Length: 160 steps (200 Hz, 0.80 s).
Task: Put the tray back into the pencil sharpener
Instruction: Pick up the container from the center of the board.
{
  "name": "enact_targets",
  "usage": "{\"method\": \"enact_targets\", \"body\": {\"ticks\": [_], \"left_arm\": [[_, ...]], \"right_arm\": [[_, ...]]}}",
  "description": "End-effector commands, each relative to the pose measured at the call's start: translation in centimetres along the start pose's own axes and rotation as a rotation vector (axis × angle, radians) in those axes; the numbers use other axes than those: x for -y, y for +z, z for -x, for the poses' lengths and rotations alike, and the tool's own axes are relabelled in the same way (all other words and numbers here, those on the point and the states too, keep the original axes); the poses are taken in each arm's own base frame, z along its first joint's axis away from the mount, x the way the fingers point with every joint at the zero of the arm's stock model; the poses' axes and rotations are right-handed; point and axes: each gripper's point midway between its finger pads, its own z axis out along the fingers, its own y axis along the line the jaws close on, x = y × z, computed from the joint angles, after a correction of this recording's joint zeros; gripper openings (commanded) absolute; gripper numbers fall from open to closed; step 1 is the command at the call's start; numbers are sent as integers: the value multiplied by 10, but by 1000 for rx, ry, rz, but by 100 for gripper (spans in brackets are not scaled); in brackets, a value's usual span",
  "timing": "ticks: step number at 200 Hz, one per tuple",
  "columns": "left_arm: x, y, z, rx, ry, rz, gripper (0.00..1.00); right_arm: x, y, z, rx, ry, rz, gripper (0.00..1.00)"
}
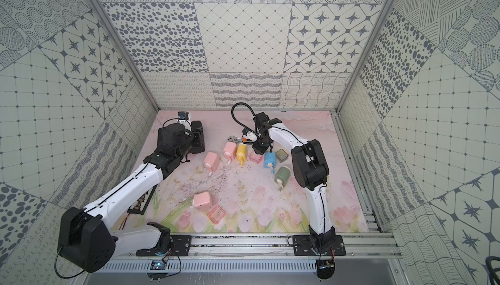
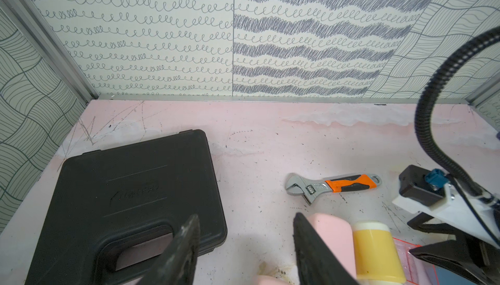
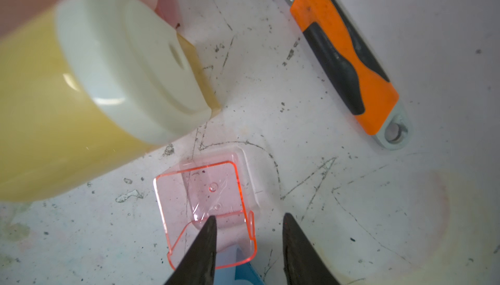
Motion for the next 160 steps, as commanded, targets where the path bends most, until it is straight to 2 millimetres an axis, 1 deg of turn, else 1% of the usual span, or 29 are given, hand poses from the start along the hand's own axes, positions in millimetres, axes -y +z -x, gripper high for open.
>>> {"method": "enact_targets", "body": {"ticks": [1,31,66,92,112,129,137,160], "left_arm": [[0,1,17,62,12,-13,55],[0,0,17,62,14,-20,55],[1,-3,20,69,21,-29,54],[1,-7,20,64,28,-36,54],[2,-10,21,71,40,-44,53],[-1,-10,23,71,37,-26,54],[-2,-10,24,71,35,-24,54],[0,-13,26,64,30,-36,55]], "right_arm": [[-4,8,6,-4,-17,18,39],[-4,18,7,-25,-26,12,35],[-2,23,8,-34,-37,4,31],[-3,27,4,-55,-42,3,28],[-1,26,3,-60,-41,-6,23],[0,25,3,-60,-44,-13,21],[-1,24,2,-65,-47,-11,19],[-1,21,4,-52,-47,-15,14]]}}
